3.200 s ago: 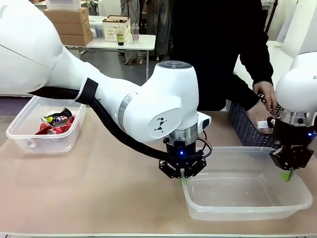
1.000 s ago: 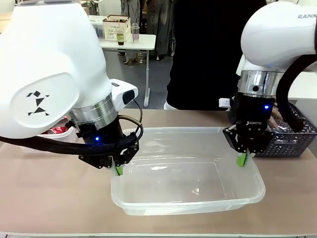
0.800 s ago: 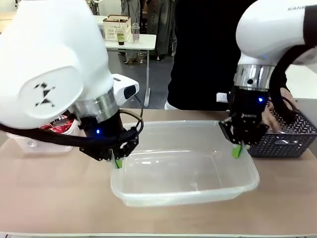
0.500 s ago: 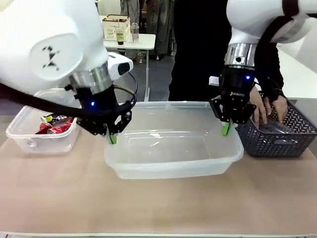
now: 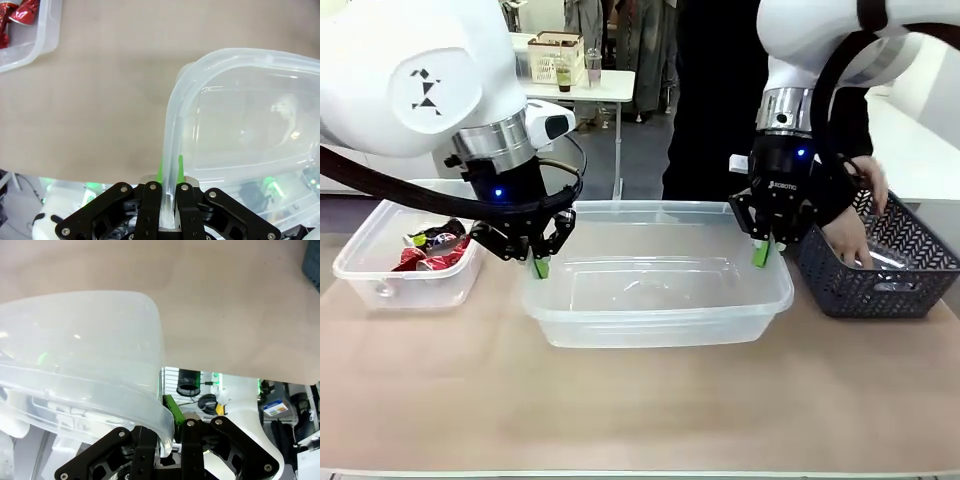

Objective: Sort the waste into each basket.
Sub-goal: Pick up the Organizing box on the right side of the table and lift it, then offer the picked Organizing box to the human.

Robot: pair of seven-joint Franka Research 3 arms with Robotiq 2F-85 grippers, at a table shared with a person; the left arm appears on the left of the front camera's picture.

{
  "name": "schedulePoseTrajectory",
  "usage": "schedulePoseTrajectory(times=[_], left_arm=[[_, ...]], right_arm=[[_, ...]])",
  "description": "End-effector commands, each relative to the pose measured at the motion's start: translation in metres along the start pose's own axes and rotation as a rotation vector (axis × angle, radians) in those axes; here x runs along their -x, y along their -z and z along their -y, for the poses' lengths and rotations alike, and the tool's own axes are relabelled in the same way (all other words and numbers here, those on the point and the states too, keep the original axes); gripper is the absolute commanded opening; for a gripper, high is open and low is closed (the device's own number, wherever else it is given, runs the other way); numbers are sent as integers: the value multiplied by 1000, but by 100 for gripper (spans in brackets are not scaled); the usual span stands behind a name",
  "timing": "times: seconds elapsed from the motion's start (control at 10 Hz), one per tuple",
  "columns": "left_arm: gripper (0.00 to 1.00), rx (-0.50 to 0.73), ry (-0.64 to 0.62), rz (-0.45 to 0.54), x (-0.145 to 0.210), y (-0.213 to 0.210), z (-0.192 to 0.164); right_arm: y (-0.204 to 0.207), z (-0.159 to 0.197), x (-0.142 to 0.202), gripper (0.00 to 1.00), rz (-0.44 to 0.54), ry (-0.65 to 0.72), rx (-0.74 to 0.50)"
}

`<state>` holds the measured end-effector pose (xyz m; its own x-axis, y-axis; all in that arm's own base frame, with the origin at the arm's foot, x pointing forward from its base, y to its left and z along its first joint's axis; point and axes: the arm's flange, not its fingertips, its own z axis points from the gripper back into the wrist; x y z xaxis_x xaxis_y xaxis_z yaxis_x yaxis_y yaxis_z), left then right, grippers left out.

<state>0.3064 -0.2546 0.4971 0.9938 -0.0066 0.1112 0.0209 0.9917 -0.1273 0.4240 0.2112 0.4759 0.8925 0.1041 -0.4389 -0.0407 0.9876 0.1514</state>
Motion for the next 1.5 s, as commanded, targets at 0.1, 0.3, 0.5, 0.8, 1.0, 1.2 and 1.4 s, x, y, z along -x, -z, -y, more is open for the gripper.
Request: schedulePoseTrajectory(times=[0.1,0.3,0.5,0.8,1.0,1.2,1.4], left_arm=[[4,-12,-6,14,6,-1,4],[4,-12,-6,14,6,-1,4],[4,-12,-6,14,6,-1,4],[4,-12,-6,14,6,-1,4],[4,-12,-6,14,6,-1,4],[4,-12,-6,14,6,-1,4],[4,-12,-6,14,6,-1,4]], right_arm=[[-2,1,8,6,11,-3,-6],[-2,1,8,6,11,-3,-6],[-2,1,8,6,11,-3,-6],[-2,1,8,6,11,-3,-6],[-2,1,8,6,11,-3,-6],[-2,1,8,6,11,-3,-6],[-2,1,8,6,11,-3,-6]])
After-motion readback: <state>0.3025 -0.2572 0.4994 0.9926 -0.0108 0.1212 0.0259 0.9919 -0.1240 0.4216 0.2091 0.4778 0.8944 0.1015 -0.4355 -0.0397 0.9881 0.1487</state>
